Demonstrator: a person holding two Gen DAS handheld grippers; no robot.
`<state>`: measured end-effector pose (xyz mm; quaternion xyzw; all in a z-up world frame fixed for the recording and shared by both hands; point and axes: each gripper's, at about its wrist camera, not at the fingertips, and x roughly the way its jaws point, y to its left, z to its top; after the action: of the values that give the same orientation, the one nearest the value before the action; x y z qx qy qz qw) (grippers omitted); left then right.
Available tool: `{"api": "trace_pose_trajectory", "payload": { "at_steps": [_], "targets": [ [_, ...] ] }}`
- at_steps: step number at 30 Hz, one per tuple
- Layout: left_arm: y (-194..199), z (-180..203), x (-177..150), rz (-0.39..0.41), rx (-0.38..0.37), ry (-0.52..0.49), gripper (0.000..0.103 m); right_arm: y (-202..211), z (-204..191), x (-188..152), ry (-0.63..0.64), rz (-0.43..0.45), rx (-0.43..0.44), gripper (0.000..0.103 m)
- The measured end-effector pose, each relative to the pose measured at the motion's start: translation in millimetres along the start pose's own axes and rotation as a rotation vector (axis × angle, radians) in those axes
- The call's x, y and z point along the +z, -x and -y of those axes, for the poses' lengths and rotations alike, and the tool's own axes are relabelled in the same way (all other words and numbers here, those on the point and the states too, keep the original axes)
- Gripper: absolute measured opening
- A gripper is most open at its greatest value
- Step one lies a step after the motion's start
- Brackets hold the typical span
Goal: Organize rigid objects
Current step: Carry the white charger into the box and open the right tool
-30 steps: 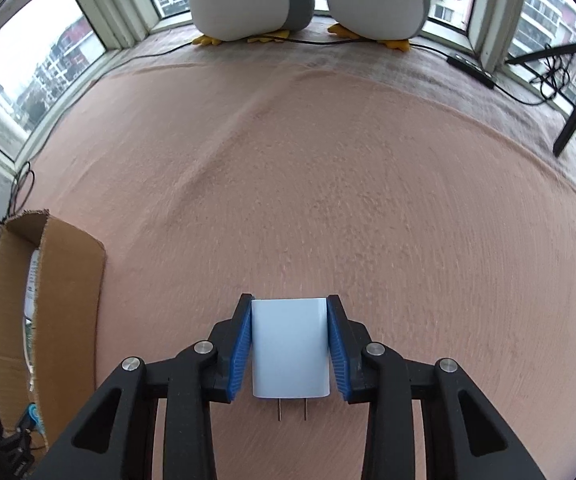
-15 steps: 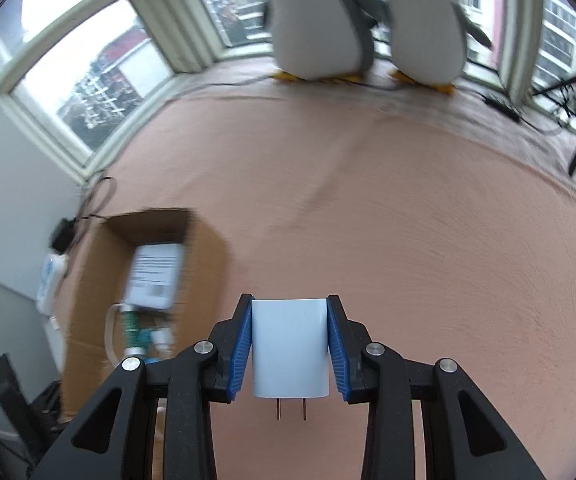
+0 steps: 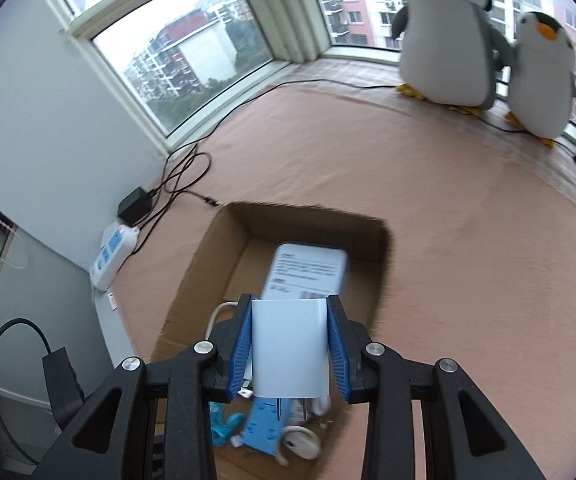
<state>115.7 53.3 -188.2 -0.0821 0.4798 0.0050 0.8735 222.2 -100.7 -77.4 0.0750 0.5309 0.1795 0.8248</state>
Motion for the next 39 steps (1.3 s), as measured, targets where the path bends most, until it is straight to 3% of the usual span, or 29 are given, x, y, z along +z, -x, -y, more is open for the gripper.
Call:
{"api": "trace_pose_trajectory", "payload": {
  "at_steps": [22, 39],
  "targets": [
    [0.1, -0.5, 0.1, 0.000, -0.001, 0.000, 0.065, -51.1, -30.4, -14.6, 0.053, -0.109, -0.022, 0.032],
    [0.1, -0.7, 0.1, 0.000, -0.001, 0.000, 0.065, -42.7, -35.2, -17.0, 0.063, -0.085, -0.040, 0.038]
  ]
}}
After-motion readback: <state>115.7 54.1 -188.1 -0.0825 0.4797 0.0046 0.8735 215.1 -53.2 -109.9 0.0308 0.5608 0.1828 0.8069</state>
